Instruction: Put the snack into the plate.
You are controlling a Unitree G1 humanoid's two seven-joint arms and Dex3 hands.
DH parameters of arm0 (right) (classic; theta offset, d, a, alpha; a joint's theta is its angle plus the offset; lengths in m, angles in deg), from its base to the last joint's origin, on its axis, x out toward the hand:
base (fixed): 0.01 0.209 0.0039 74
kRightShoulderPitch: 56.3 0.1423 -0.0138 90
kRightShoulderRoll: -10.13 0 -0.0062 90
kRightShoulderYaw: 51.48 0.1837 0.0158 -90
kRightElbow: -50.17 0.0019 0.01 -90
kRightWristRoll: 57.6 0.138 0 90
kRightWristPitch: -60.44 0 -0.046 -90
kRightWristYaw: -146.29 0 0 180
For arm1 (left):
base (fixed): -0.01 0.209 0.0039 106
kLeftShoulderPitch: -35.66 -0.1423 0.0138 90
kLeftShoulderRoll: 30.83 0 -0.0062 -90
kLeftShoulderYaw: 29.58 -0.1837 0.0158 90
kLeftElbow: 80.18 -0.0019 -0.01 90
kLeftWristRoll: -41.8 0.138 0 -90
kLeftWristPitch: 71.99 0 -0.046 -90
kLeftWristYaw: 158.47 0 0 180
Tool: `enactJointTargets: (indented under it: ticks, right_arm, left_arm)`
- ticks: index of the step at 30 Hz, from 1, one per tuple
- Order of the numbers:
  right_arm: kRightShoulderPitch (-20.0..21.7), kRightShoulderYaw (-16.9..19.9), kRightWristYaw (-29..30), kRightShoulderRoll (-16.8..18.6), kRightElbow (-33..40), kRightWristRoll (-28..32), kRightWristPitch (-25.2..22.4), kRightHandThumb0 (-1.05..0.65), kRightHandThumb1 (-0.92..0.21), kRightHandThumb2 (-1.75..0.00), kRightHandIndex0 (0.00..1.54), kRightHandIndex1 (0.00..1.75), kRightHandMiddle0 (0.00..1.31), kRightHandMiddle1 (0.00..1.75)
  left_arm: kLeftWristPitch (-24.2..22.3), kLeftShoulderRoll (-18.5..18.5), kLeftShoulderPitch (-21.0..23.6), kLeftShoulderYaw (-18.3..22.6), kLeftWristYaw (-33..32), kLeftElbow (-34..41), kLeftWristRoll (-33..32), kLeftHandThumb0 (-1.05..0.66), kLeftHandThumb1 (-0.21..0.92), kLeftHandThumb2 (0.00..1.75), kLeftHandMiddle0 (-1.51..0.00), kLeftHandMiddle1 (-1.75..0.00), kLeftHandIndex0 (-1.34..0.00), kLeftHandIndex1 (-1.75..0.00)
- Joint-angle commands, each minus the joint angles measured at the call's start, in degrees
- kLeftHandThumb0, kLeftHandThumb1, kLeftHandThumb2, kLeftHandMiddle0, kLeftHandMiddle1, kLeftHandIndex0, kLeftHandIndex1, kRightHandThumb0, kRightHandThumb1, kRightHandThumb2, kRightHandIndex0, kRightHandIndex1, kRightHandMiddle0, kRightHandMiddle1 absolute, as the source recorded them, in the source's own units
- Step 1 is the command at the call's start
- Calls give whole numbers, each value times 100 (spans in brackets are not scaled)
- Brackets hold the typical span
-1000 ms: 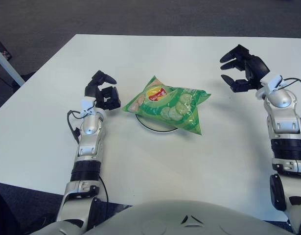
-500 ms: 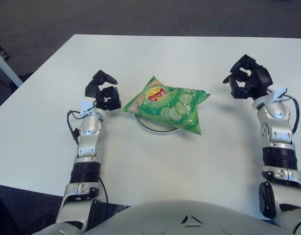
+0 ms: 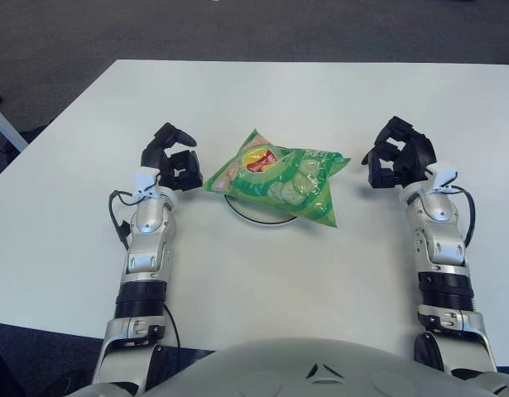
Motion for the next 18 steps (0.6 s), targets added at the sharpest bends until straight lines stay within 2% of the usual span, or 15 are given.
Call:
enactJointTargets:
  ticks: [1,8,18]
  right_arm:
    - [-299,-28,273,400,50,-33,41,0,13,-174,100,150,75,175]
    - [-400,13,649,687,177,334,-96,0,13,-175,100,155,73,175]
    - [-703,-59,695,817,308,582,-342,0,11,-175,98,159,71,175]
  left_arm:
    - [-135,332,-589,-98,-72,-209,16,-51,25,140,-133,-175,-67,-175]
    - [-138,363,-620,-119,-43,-142,-48,-52,22,143,-133,-175,-69,-175]
    - [-113,344,-644,-150,15,-116,-95,-52,22,144,-133,-175,-70,-175]
